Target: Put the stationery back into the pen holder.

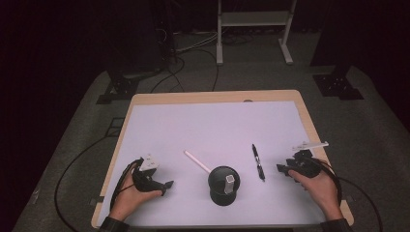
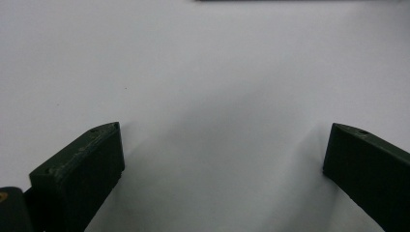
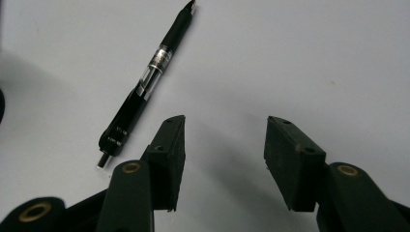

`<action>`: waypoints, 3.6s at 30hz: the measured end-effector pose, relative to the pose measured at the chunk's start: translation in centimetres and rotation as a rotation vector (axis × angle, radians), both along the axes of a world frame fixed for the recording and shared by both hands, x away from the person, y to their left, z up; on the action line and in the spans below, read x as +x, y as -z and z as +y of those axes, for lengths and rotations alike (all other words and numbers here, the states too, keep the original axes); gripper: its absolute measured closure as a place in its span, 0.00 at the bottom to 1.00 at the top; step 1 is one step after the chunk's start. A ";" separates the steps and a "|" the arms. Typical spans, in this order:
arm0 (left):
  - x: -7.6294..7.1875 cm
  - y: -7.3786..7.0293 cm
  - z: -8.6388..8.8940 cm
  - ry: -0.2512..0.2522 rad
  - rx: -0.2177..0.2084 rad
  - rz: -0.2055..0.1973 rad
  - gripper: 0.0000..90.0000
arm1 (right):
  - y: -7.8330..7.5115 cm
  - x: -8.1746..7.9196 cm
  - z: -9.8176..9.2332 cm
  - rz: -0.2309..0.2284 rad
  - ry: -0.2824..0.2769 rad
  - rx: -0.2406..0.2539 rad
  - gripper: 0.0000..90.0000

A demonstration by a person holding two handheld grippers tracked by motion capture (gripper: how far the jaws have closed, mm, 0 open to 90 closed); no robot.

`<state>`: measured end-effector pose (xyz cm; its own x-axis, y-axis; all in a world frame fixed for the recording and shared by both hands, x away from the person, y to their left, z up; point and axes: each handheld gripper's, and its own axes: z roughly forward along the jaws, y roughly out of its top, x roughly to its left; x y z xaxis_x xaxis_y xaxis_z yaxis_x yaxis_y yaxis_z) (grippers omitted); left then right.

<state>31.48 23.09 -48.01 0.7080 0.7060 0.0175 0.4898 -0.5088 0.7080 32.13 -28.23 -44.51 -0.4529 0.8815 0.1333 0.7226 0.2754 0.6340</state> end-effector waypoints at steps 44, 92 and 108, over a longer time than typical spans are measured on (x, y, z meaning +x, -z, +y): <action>0.0 0.0 0.0 0.001 0.001 0.000 0.00 | -2.5 4.6 4.4 0.094 -0.048 -0.005 0.69; 0.0 0.0 0.0 0.002 0.002 0.002 0.00 | -0.6 10.3 8.7 0.268 -0.046 -0.100 0.75; 0.0 0.0 0.1 0.002 0.003 0.003 0.00 | -0.2 10.7 9.6 0.279 -0.034 -0.181 0.79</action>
<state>31.51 23.15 -48.01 0.7097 0.7043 0.0173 0.4907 -0.5118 0.7052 42.84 -18.62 -44.35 -0.4504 0.8873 0.0990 0.8502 0.3924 0.3511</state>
